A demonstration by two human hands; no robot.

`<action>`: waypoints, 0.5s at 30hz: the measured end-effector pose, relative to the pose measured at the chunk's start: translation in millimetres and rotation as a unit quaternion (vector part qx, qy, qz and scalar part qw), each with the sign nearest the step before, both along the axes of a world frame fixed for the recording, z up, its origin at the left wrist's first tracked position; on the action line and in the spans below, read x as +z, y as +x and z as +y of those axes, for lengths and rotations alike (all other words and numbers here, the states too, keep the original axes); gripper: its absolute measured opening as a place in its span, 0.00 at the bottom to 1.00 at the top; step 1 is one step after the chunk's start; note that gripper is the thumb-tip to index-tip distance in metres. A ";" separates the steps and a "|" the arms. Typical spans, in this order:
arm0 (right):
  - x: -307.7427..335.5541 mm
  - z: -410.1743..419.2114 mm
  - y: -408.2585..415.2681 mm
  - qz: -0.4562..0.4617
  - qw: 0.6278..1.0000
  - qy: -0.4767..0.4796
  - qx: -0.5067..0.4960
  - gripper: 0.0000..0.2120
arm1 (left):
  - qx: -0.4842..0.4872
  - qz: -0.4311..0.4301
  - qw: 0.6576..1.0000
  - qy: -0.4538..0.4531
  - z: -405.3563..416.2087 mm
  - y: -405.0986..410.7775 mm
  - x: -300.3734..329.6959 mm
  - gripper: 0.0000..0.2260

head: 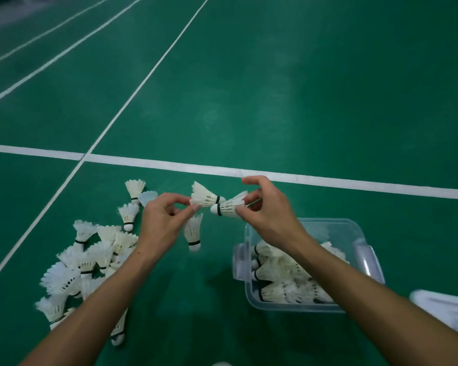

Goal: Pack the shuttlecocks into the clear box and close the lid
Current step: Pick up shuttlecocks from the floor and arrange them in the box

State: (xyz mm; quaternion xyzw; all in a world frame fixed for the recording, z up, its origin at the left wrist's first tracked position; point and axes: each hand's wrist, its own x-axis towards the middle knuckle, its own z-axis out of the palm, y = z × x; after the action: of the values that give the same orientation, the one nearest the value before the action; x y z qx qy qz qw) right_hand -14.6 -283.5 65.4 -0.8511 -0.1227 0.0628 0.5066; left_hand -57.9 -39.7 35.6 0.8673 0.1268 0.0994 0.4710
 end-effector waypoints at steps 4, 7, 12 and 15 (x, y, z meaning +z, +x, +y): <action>11.0 -68.6 -23.1 -0.007 0.997 0.036 -0.064 0.24 | -0.078 -0.016 0.997 0.008 -55.9 -3.7 24.2 0.05; 2.8 -114.3 -34.6 0.022 0.991 0.031 -0.126 0.24 | -0.121 -0.025 0.992 0.029 -89.2 -7.8 23.7 0.05; -20.9 -162.4 -44.2 0.041 0.983 0.011 -0.179 0.24 | -0.156 -0.034 0.987 0.036 -131.2 -7.8 5.0 0.06; -37.7 -174.5 -48.2 0.028 0.982 -0.044 -0.184 0.24 | -0.159 -0.040 0.985 0.055 -147.0 -0.1 -4.0 0.05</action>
State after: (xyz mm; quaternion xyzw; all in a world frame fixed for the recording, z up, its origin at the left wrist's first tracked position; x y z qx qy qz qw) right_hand -62.7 -458.0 27.7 -0.8785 0.0527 -0.0025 0.4748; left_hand -58.0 -186.7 31.6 0.8963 -0.0375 0.0642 0.4371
